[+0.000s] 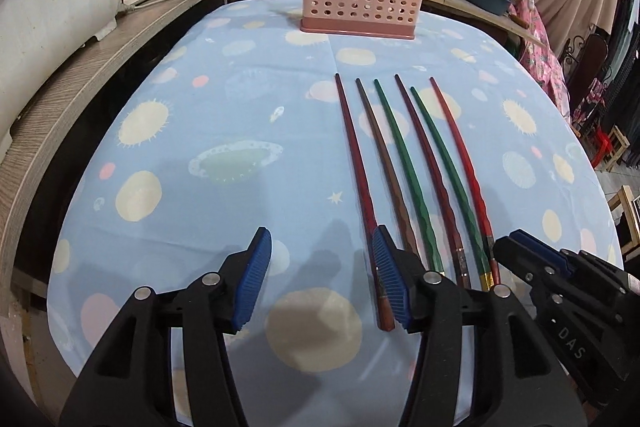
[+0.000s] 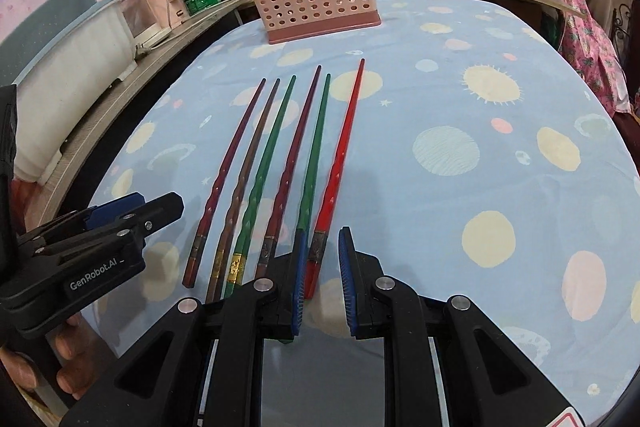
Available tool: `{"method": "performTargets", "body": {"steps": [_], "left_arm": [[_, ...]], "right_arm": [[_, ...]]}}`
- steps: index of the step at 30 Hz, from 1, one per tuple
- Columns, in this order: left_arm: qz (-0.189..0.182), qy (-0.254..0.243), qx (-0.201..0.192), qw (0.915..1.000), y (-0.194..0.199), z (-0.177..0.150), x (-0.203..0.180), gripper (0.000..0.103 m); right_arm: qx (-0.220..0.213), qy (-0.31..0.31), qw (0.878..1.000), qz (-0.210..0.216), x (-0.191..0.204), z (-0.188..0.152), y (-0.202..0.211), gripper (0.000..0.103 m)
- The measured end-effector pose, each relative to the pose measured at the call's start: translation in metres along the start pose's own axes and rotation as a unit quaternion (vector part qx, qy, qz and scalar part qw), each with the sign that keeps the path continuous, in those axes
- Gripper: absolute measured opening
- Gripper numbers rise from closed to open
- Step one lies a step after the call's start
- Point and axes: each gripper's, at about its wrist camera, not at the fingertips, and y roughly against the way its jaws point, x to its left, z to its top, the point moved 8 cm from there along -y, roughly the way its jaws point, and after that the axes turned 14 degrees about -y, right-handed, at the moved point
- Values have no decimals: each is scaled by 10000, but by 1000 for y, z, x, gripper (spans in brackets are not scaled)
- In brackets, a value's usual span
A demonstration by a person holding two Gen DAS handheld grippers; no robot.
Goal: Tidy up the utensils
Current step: 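Move both open grippers back down to the remaining chopsticks, then grasp a dark red chopstick with the left gripper while the right grasps a red one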
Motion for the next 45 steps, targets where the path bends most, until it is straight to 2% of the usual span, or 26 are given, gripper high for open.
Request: {"method": "performTargets", "body": {"steps": [14,22,34,36,39,43,45], "left_arm": [[-126,-132,123,9998,-6,-10,-14,51],[-139,-152,218,9995,-11,-17,-17,51],[-37,-263,189,9995,-13,-17,-17,51],[3,-268,180,9995,-13,-17,-16,49],[60,-234,171,9996,-13,-17,-12,36],[3,-100,196,9998,-14,-16,-3,10],[-66,-49,213,9997,-14,-16,-1,8]], "right_arm": [[-18,152,9998,-134,1,-4,-7,17],[-78,121,9998,-149,-4,-3,-6,7],[-111,144,9997,-162,-7,-3,-5,6],[-111,136,9997,-158,-7,-3,-5,6],[-107,111,9998,-126,-8,-2,-4,6],[-92,90,9999,-98,-9,-2,-3,6],[-82,83,9999,-90,-9,-2,-3,6]]}}
